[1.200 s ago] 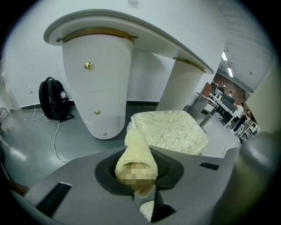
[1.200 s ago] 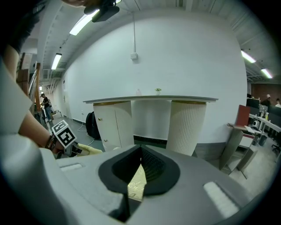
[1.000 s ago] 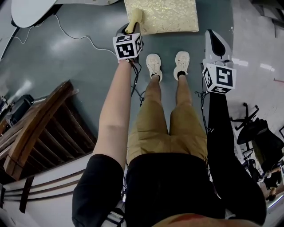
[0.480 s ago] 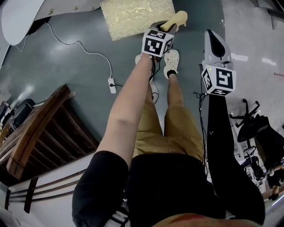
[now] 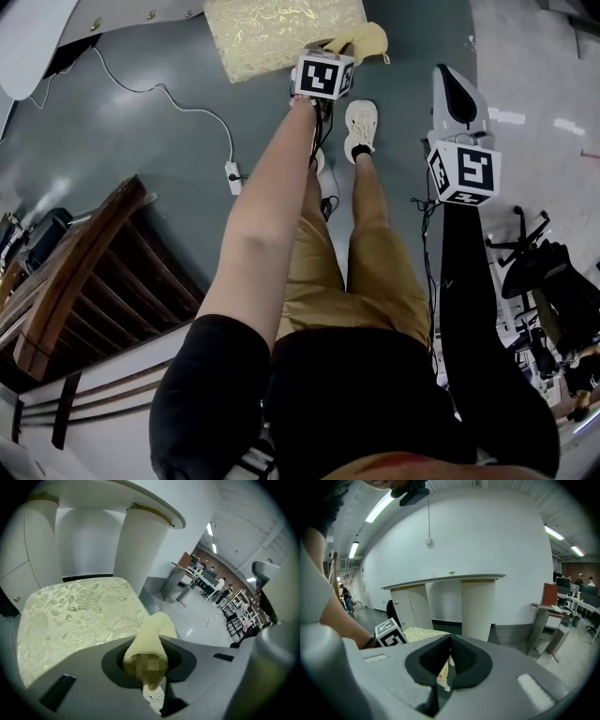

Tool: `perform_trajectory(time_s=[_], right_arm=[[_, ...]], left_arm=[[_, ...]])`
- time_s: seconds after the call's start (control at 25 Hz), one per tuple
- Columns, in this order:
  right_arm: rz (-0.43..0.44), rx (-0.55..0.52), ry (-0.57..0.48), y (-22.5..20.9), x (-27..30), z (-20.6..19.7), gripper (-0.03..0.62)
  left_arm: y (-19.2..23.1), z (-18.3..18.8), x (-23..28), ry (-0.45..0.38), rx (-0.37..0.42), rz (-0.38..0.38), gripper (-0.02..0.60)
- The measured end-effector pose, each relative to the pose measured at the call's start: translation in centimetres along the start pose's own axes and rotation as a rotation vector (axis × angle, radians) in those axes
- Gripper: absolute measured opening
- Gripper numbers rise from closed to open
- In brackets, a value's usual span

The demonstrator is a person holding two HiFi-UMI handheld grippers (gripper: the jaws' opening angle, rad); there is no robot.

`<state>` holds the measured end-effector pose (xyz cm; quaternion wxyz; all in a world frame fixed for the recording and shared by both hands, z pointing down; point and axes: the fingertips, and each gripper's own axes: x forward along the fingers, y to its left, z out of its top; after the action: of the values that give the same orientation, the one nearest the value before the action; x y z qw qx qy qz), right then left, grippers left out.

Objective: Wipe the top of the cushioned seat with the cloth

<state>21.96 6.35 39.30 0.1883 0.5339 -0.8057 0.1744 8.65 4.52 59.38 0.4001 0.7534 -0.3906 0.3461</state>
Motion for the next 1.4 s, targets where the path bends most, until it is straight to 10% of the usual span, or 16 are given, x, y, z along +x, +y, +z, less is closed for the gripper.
perform_trajectory(time_s=[0.76, 1.4], right_arm=[[0.083, -0.026, -0.015, 14.1, 5.7, 3.6, 0.002], [0.065, -0.062, -0.042, 17.5, 5.5, 7.5, 0.002]], left_arm=[[23.9, -8.8, -14.8, 0.027, -0.170, 0.283, 0.071], [26.5, -11.9, -21.5, -0.012, -0.236, 0.331, 0.069]])
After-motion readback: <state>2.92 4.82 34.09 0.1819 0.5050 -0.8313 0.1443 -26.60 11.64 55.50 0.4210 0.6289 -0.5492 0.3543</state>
